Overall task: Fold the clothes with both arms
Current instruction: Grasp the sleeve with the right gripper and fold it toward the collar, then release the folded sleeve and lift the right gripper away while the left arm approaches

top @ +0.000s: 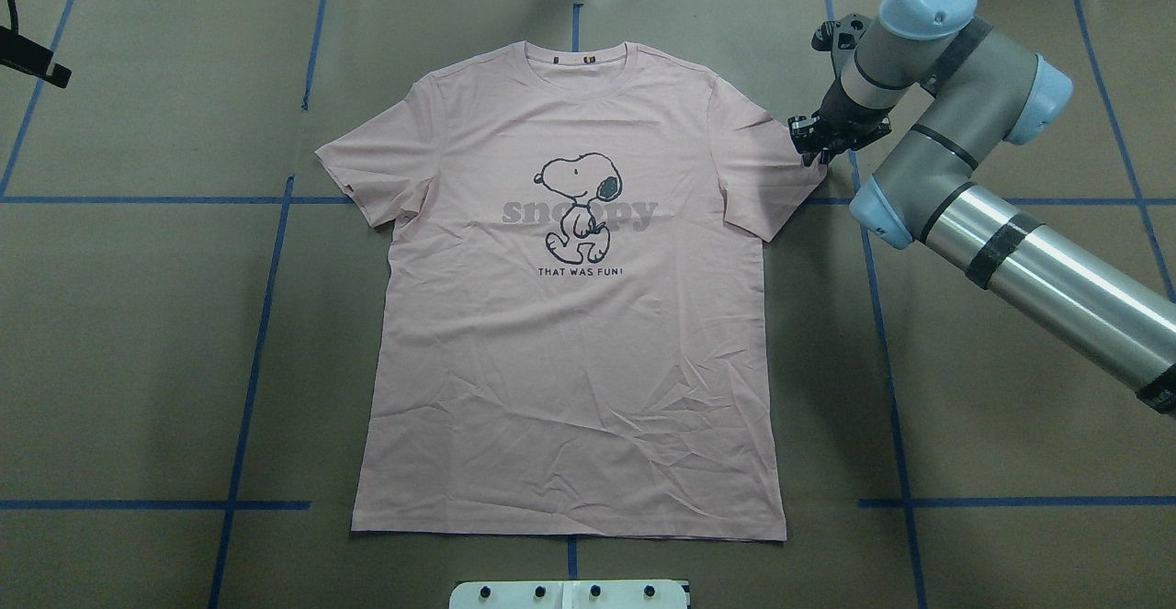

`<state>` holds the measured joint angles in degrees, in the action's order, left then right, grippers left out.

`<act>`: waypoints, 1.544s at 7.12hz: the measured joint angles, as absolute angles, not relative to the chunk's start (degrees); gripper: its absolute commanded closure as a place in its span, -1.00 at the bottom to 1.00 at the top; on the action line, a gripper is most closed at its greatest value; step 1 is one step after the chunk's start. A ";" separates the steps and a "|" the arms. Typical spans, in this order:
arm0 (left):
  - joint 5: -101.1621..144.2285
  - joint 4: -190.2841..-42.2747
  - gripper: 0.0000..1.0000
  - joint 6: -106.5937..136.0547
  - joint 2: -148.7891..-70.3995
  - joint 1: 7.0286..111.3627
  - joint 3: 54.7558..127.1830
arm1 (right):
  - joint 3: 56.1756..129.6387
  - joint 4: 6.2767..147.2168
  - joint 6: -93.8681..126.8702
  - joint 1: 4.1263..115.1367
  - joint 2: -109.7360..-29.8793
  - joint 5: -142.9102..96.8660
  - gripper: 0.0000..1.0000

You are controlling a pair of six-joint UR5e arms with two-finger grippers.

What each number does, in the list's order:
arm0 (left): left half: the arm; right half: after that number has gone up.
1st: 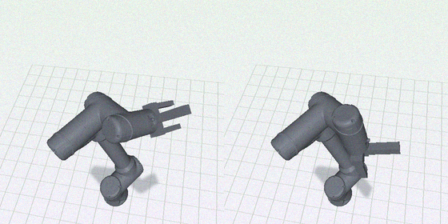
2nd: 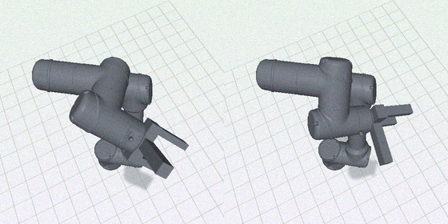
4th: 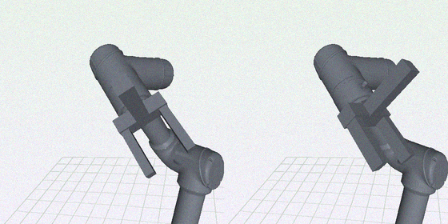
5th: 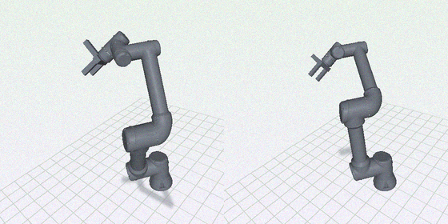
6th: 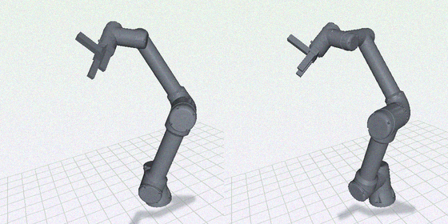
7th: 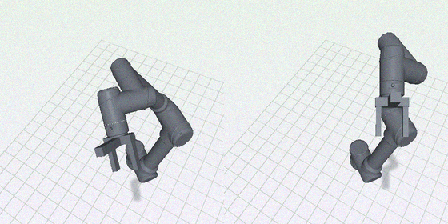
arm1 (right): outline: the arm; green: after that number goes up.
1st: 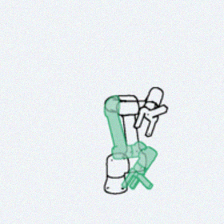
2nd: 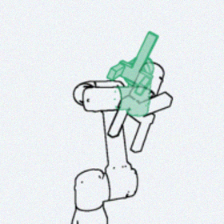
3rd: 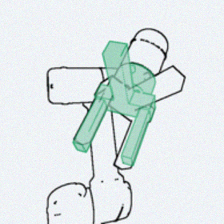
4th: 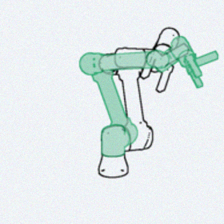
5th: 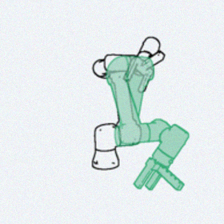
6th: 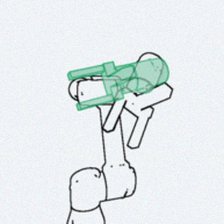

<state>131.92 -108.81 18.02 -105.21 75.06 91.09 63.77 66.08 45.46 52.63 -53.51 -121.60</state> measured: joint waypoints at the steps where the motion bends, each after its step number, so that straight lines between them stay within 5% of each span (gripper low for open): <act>1: 131.92 -108.81 -1.00 18.02 -105.21 75.06 91.10 | 63.98 66.16 45.45 52.63 -53.32 -121.70 1.00; 6: 131.92 -108.90 -1.00 17.86 -105.18 75.06 90.84 | 69.73 66.10 46.16 50.13 -49.85 -121.45 1.00; 9: 131.92 -108.97 -1.00 17.79 -105.10 75.06 90.79 | 59.79 66.05 46.70 47.26 -38.24 -117.48 1.00; 11: 131.92 -108.94 -1.00 17.91 -105.14 75.06 90.87 | 53.08 65.66 47.11 46.66 -32.48 -116.05 -0.99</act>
